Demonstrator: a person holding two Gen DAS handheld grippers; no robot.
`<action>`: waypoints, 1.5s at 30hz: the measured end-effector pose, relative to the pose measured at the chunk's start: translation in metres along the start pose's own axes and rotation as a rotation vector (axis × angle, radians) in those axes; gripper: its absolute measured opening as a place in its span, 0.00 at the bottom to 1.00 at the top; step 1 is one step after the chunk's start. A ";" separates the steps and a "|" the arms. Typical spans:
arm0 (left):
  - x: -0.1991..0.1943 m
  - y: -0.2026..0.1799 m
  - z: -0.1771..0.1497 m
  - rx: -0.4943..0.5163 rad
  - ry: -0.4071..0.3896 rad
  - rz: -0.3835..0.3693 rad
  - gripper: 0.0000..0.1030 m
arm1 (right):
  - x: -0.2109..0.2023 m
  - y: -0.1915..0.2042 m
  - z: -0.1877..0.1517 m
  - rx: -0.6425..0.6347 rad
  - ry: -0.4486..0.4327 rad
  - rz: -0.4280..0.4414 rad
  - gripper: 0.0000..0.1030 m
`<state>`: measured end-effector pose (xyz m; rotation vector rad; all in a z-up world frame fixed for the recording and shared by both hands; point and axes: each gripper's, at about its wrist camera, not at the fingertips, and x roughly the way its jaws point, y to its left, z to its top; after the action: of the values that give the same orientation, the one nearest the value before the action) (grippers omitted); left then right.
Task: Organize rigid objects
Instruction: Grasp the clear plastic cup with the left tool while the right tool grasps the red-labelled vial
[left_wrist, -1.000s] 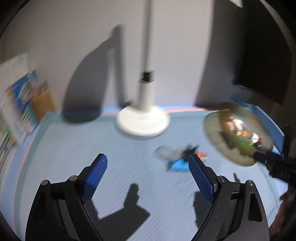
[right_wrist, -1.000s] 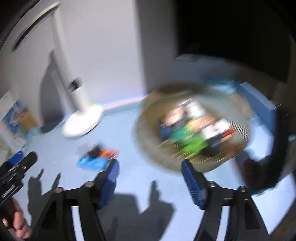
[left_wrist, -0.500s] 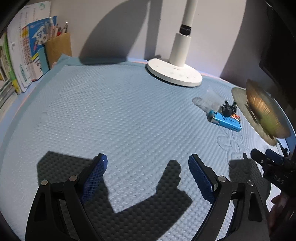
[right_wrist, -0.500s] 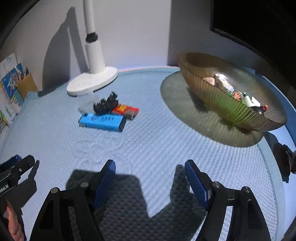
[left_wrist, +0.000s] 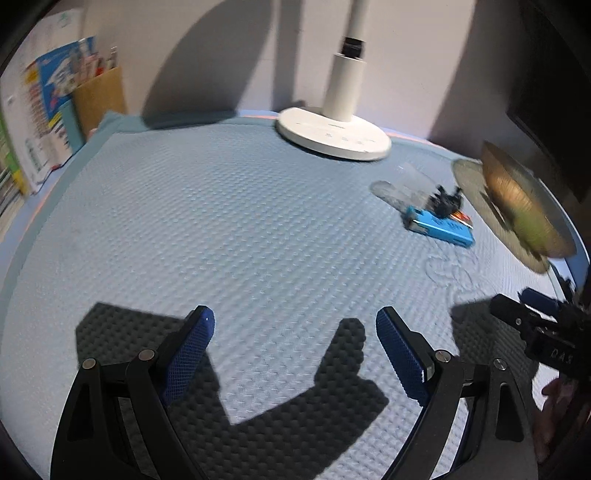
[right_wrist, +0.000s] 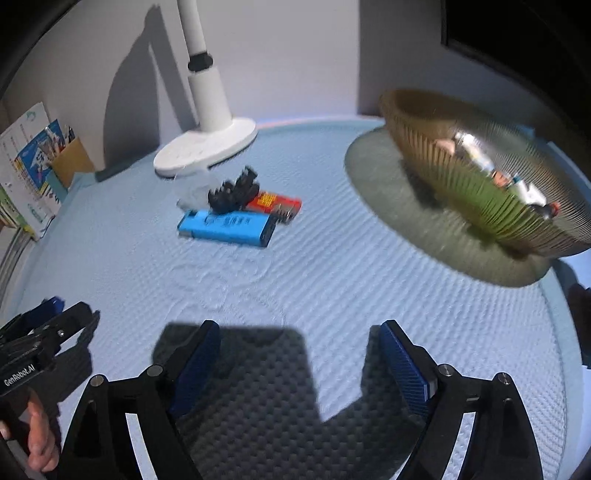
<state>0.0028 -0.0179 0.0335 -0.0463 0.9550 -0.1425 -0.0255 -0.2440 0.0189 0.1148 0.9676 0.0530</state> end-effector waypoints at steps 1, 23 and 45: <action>-0.001 -0.002 0.003 0.015 0.005 -0.011 0.86 | -0.002 -0.001 0.002 0.008 0.017 0.025 0.84; 0.080 -0.091 0.106 0.346 0.046 -0.208 0.49 | 0.041 0.007 0.084 -0.209 0.000 0.055 0.46; 0.018 -0.027 0.057 0.300 0.006 -0.242 0.32 | 0.020 -0.009 0.051 -0.127 0.076 0.021 0.22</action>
<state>0.0571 -0.0482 0.0544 0.1155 0.9234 -0.5082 0.0282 -0.2551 0.0297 0.0062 1.0367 0.1381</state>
